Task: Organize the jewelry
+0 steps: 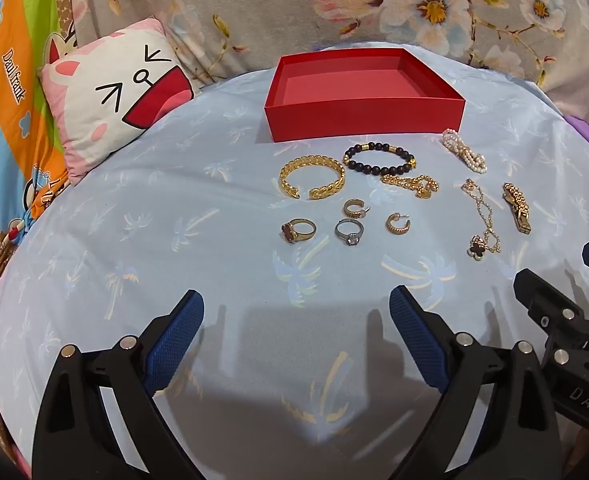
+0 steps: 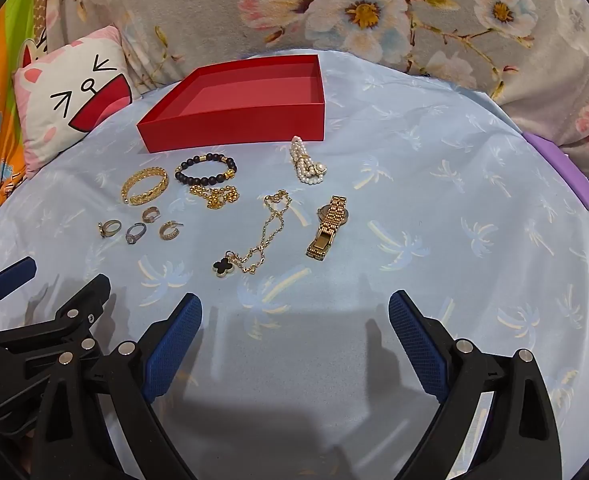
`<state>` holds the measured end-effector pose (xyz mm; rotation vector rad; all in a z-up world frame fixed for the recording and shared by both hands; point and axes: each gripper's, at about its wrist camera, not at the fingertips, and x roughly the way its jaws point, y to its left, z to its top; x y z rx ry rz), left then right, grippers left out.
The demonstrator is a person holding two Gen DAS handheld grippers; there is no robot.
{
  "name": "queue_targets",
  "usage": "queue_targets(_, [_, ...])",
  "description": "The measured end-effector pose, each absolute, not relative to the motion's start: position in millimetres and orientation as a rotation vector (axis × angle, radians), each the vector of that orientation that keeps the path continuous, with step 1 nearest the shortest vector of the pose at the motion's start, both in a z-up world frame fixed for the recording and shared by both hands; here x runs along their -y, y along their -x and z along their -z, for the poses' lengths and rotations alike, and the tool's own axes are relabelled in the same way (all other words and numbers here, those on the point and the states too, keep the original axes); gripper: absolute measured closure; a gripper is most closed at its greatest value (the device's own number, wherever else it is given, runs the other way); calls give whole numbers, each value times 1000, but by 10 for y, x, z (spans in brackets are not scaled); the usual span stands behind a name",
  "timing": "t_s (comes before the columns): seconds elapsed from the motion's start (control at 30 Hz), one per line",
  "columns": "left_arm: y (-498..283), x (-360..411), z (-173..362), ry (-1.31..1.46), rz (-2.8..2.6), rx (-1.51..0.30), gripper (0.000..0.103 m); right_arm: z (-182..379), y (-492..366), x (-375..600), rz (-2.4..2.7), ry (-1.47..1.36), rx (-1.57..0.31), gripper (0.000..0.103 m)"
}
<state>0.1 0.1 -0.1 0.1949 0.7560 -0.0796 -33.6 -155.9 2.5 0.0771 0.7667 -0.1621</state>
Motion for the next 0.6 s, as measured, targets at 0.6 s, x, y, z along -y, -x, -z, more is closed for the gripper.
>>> queue_targets(0.6, [-3,-1,2,-195,80,-760,11,-5,333,1546,159,-78,-768,10])
